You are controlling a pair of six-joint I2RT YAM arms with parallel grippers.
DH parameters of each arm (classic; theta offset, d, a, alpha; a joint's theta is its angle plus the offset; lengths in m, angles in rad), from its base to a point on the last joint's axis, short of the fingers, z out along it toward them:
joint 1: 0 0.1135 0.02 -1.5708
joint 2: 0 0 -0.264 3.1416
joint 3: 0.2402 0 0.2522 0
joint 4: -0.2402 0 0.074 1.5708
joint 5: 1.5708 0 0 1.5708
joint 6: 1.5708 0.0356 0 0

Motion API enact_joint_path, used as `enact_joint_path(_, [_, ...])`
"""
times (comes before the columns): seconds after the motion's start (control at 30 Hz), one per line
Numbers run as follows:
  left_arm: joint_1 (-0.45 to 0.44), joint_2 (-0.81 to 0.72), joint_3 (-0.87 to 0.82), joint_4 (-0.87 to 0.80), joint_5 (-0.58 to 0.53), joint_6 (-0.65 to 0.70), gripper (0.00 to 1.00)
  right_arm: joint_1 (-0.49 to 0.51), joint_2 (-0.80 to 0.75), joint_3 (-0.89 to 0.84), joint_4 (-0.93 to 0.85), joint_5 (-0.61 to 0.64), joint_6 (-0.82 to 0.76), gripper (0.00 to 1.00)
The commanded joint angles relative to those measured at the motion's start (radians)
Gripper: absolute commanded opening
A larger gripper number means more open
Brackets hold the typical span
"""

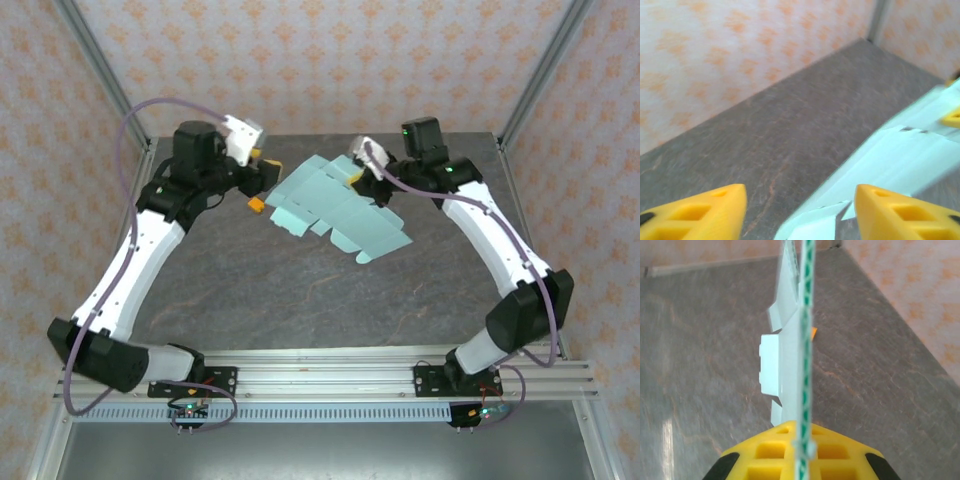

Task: Fold the paper box

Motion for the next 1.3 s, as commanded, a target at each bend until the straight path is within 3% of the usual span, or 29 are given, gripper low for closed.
enact_joint_path(0.0, [0.014,-0.106,-0.188,0.327,-0.034,-0.31,0.71,-0.034,-0.121,-0.065,0.335,-0.108,0.339,0.0])
enact_joint_path(0.07, [0.019,-0.146,-0.282,0.413,-0.069,-0.396,0.77,-0.05,-0.153,-0.09,0.386,-0.098,0.446,0.0])
enact_joint_path(0.27, [0.054,-0.12,-0.395,0.552,0.035,-0.521,0.87,-0.09,-0.242,-0.209,0.599,-0.093,0.691,0.0])
enact_joint_path(0.47, [0.095,-0.024,-0.365,0.642,0.149,-0.567,0.9,-0.092,-0.285,-0.235,0.632,-0.108,0.735,0.0])
enact_joint_path(0.83, [0.099,0.118,-0.237,0.745,0.304,-0.581,0.88,-0.092,-0.308,-0.254,0.681,-0.143,0.781,0.0])
enact_joint_path(0.93, [0.1,0.142,-0.205,0.757,0.33,-0.568,0.8,-0.092,-0.309,-0.257,0.69,-0.147,0.788,0.0])
enact_joint_path(1.13, [0.099,0.149,-0.195,0.837,0.397,-0.572,0.51,-0.092,-0.3,-0.267,0.706,-0.144,0.793,0.0])
enact_joint_path(1.27, [0.1,0.136,-0.191,0.788,0.429,-0.501,0.33,-0.093,-0.287,-0.28,0.707,-0.137,0.787,0.0])
